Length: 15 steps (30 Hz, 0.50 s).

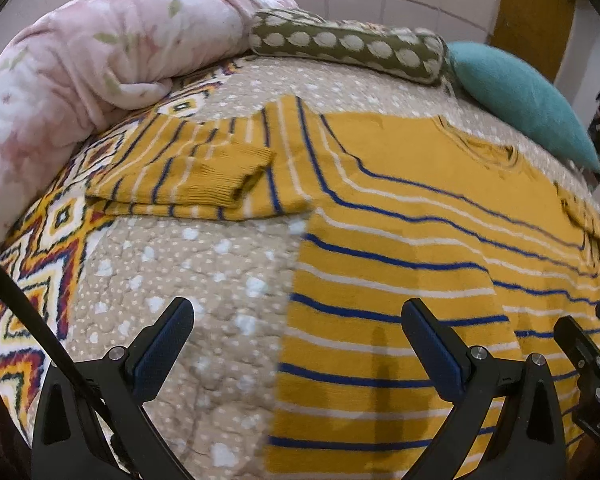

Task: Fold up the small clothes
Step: 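Move both tools over the yellow striped sweater toward a sleeve cuff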

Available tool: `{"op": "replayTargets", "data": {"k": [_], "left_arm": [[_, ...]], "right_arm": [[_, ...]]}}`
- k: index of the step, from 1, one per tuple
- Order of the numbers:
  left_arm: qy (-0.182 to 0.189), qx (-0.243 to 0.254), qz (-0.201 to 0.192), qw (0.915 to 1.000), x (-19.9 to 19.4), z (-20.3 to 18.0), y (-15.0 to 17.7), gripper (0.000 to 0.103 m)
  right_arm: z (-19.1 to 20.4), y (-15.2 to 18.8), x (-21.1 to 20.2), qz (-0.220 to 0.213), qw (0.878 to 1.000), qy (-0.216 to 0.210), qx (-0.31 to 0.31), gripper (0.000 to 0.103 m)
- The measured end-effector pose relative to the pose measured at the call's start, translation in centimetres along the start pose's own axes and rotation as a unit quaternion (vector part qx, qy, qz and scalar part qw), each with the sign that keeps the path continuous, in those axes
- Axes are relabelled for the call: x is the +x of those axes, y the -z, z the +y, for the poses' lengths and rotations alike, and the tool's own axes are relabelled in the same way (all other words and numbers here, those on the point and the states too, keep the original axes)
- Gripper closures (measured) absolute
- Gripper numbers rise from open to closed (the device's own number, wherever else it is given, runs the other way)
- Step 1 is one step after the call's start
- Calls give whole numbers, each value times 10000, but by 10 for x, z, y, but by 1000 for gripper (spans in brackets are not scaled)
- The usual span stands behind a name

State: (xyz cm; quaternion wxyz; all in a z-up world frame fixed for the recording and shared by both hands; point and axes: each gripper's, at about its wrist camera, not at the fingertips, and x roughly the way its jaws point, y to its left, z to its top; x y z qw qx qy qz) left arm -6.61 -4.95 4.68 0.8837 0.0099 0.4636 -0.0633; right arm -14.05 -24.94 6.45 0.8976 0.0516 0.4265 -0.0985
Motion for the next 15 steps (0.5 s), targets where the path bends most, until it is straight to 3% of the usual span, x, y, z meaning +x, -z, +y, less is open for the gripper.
{"op": "replayTargets", "data": {"k": [8, 15], "left_arm": [[-287, -389, -35, 9988, 0, 51, -21, 0], [-367, -159, -38, 9992, -1, 42, -21, 0]], "right_arm": [[-3, 0, 1, -18, 9999, -113, 95, 2], [6, 1, 7, -8, 10000, -52, -71, 2]]}}
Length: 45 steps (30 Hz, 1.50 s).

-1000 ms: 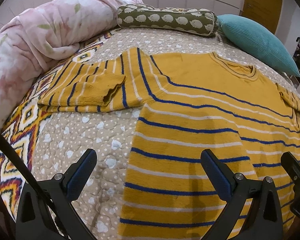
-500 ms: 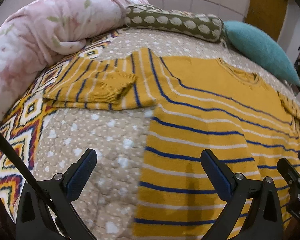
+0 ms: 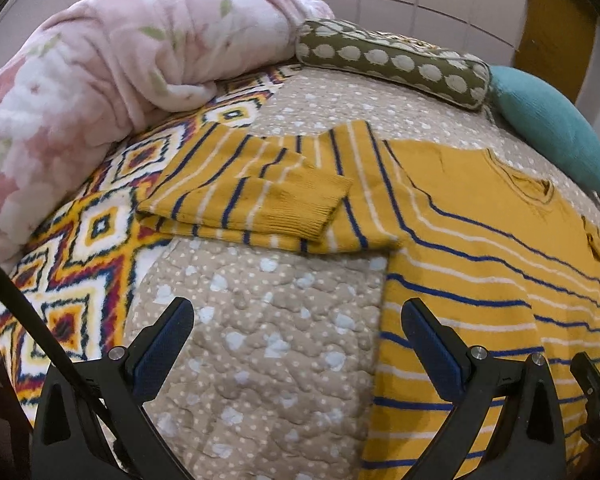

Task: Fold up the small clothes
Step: 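Grasp the sleeve cuff with the left gripper and fold it across the body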

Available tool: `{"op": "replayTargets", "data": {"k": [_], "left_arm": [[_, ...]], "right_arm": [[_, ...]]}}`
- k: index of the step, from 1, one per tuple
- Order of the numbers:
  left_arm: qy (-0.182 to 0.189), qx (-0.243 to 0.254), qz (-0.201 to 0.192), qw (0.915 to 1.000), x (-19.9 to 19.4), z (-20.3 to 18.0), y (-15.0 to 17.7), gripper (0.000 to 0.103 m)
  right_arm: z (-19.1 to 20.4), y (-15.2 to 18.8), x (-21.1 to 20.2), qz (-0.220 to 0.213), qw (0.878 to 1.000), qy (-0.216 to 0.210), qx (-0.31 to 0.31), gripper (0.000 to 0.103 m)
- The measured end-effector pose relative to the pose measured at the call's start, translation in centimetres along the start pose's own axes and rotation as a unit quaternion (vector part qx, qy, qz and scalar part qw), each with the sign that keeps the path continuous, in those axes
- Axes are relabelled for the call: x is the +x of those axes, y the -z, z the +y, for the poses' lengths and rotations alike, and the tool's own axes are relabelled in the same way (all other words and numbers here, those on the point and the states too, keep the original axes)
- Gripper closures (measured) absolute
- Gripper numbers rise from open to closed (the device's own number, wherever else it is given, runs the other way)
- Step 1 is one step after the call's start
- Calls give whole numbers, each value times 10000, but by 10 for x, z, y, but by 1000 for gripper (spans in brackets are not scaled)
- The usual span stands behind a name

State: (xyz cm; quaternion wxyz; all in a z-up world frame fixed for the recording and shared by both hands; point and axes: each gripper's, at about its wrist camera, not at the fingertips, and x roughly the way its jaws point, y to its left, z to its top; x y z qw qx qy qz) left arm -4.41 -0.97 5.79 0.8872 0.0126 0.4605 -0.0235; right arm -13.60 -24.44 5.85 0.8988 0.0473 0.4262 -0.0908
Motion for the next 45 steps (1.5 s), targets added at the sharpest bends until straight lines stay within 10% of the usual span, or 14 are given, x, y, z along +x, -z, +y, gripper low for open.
{"op": "replayTargets", "data": {"k": [12, 23, 25, 29, 37, 45], "left_arm": [[-223, 315, -98, 9992, 12, -3, -25, 1], [-520, 893, 464, 9936, 83, 0, -67, 32], [-347, 839, 536, 9944, 90, 2, -67, 42], [-168, 770, 483, 9957, 79, 1, -74, 101], [1012, 626, 149, 9928, 8, -38, -98, 101], [2440, 1270, -66, 9614, -51, -181, -99, 101]], "right_arm": [[-3, 2, -1, 72, 9999, -100, 70, 3], [-9, 5, 1, 155, 9993, -278, 174, 3], [-10, 6, 3, 178, 9993, -274, 167, 3], [-14, 6, 6, 231, 9993, -247, 170, 3], [-25, 4, -1, 91, 9985, -336, 428, 3], [-63, -8, -18, -140, 9959, -155, 878, 3]]}}
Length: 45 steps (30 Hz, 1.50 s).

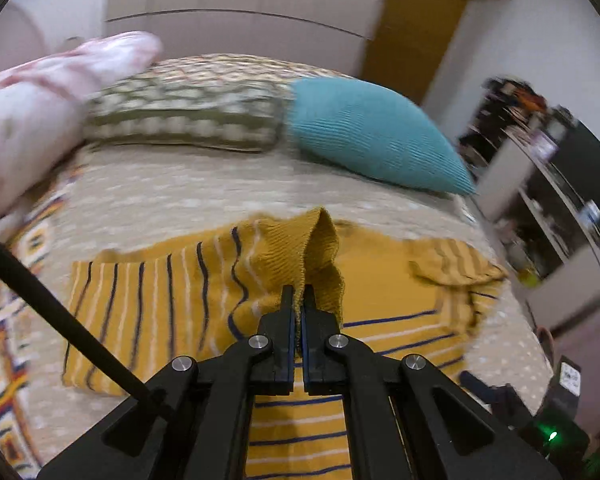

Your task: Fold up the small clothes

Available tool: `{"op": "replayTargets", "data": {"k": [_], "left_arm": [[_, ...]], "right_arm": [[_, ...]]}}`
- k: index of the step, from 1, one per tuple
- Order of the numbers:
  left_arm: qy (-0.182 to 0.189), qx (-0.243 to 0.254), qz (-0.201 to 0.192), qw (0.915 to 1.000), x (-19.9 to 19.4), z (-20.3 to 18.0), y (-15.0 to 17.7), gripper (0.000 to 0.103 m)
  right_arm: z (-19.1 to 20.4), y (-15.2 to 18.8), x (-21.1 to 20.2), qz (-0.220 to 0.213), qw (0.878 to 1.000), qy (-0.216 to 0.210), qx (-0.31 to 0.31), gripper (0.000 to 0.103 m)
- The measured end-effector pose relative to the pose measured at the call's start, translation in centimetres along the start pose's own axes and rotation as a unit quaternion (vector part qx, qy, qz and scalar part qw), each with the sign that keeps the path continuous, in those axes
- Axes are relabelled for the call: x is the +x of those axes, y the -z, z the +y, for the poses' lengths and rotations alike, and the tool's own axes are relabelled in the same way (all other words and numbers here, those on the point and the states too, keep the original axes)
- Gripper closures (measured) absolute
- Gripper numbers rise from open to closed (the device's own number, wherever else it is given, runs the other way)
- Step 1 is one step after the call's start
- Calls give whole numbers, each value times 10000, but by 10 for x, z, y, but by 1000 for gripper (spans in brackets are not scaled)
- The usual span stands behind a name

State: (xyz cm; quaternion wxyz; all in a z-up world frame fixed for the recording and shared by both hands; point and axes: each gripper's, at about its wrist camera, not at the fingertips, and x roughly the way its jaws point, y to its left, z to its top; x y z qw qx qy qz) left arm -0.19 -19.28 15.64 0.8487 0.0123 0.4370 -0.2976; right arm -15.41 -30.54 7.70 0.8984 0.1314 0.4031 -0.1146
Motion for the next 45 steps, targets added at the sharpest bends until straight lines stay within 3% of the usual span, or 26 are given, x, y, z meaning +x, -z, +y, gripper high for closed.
{"op": "replayTargets", "data": {"k": [4, 5, 6, 8, 10, 12, 14, 17, 20, 22, 23, 24, 25, 26, 31, 34, 37, 41, 45], "left_arm": [[205, 263, 358, 9988, 52, -35, 17, 100], [216, 293, 454, 9983, 63, -37, 24, 93], [247, 310, 582, 9975, 73, -36, 29, 74], [292, 209, 832, 9959, 85, -25, 40, 50], [294, 88, 760, 9966, 77, -11, 47, 50], [134, 163, 535, 9983, 54, 8, 51, 34], [-276, 228, 228, 9991, 31, 28, 55, 25], [-858, 243, -66, 9960, -2, 67, 67, 25], [-1299, 95, 31, 9915, -11, 100, 82, 25], [-1584, -81, 195, 9871, -11, 124, 94, 25], [-1654, -189, 294, 9856, -11, 138, 99, 25], [-1709, -334, 406, 9839, -10, 152, 105, 25], [-1727, -406, 445, 9831, -11, 159, 109, 25], [-1754, -493, 477, 9821, -11, 168, 112, 25], [-1830, -647, 402, 9802, -17, 183, 116, 25], [-1806, -499, 418, 9814, -11, 174, 116, 25], [-1886, -290, 558, 9800, 2, 158, 117, 25], [-1955, -259, 696, 9779, 21, 151, 115, 25], [-2227, -449, 714, 9712, 36, 162, 104, 25]], "right_arm": [[-23, -1, -2, 0, 9997, 175, 165, 3], [-27, -1, -2, 11, 9996, 201, 188, 3], [-32, 0, -1, 50, 9994, 264, 220, 3], [-38, 1, -1, 80, 9992, 296, 272, 3], [-39, -1, 1, 99, 9993, 253, 273, 3], [-36, -8, 3, 68, 9997, 182, 154, 3], [-29, -15, 10, 65, 9999, 117, 41, 3], [-17, -30, 26, 73, 9999, -24, -128, 3], [-1, -45, 54, 198, 9990, 29, -408, 7], [6, -53, 79, 383, 9976, 194, -539, 23], [10, -54, 95, 532, 9966, 243, -584, 56], [12, -55, 108, 687, 9958, 155, -590, 81], [14, -56, 117, 790, 9953, -6, -553, 82], [15, -57, 115, 672, 9961, 17, -574, 91], [18, -70, 61, -168, 9968, -168, -770, 93], [-7, -79, 35, -624, 9969, 212, -424, 93], [-40, -79, 46, -418, 9979, 497, 18, 92], [-51, -65, 70, -55, 9969, 782, -96, 92], [-59, -61, 63, -199, 9971, 738, 21, 92]]}}
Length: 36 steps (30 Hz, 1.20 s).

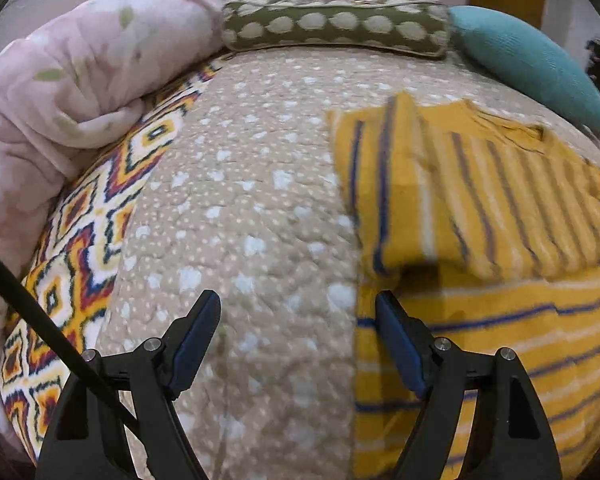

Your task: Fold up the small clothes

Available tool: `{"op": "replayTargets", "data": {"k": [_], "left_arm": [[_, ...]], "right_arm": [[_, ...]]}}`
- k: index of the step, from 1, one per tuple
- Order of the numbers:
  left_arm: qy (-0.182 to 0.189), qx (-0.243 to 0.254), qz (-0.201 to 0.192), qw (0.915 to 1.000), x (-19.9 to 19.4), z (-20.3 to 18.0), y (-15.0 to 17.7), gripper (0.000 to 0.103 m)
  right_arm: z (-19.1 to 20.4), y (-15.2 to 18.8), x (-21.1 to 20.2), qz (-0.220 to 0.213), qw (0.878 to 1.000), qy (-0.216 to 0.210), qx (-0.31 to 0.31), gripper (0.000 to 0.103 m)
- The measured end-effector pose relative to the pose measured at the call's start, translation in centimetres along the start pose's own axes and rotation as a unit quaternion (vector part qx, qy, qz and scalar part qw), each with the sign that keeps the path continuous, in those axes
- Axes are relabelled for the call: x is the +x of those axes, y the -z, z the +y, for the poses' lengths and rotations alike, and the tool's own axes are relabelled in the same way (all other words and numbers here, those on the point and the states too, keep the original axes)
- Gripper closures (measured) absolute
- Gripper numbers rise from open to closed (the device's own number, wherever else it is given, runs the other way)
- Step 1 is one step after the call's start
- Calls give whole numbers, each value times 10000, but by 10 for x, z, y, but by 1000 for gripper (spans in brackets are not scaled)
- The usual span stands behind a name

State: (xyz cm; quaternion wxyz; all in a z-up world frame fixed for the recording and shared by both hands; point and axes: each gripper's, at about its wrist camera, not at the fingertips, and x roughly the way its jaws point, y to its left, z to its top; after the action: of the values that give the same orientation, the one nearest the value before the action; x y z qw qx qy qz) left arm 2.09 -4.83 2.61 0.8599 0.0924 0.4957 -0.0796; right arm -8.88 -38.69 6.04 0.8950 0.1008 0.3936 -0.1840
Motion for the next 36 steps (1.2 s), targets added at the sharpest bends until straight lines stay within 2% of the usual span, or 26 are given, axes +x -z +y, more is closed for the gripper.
{"op": "replayTargets", "data": {"k": [2, 3, 5, 9, 10, 12, 14, 17, 22, 26, 28, 31, 33, 36], "left_arm": [[140, -226, 87, 9996, 9, 5, -3, 23], [113, -291, 109, 9995, 12, 7, -4, 18], [105, -374, 108, 9992, 16, 10, -2, 16], [98, -284, 40, 9995, 5, 13, 4, 16], [92, -264, -22, 9996, -1, 15, 5, 16], [51, -227, -243, 9994, -20, 18, 6, 16], [25, -275, -529, 9982, -42, 22, 5, 16], [148, -387, -708, 9966, -56, 21, -5, 16], [390, -371, -432, 9976, -27, -3, -24, 16], [305, -332, 254, 9987, 26, -19, -20, 16], [350, -481, 149, 9981, 26, -15, -17, 13], [311, -477, 161, 9982, 17, -16, -17, 12], [265, -469, 14, 9985, 3, -17, -15, 12], [324, -407, -248, 9983, -20, -21, -14, 12]], "right_arm": [[1, -7, -6, -154, 9998, 81, -36, 92], [0, -8, -8, -211, 9997, 125, -36, 92], [-2, -12, -6, -216, 9996, 183, 13, 92], [-8, -4, 24, 218, 9988, 425, -88, 89], [-10, -1, 30, 359, 9986, 379, -53, 88], [-20, -1, 21, 271, 9991, 206, 238, 78], [-28, -2, 6, 110, 9990, 62, 428, 76], [-25, -4, -14, -77, 9996, -59, 284, 76], [12, -6, -2, 105, 9991, -352, -202, 76], [12, 6, 35, 552, 9984, -74, -117, 76], [8, 10, 33, 421, 9989, -157, -137, 75], [0, 11, 22, 468, 9981, -387, -81, 60], [-10, 12, 9, 436, 9980, -450, 0, 47], [-28, 19, -11, 322, 9987, -393, 29, 44]]}}
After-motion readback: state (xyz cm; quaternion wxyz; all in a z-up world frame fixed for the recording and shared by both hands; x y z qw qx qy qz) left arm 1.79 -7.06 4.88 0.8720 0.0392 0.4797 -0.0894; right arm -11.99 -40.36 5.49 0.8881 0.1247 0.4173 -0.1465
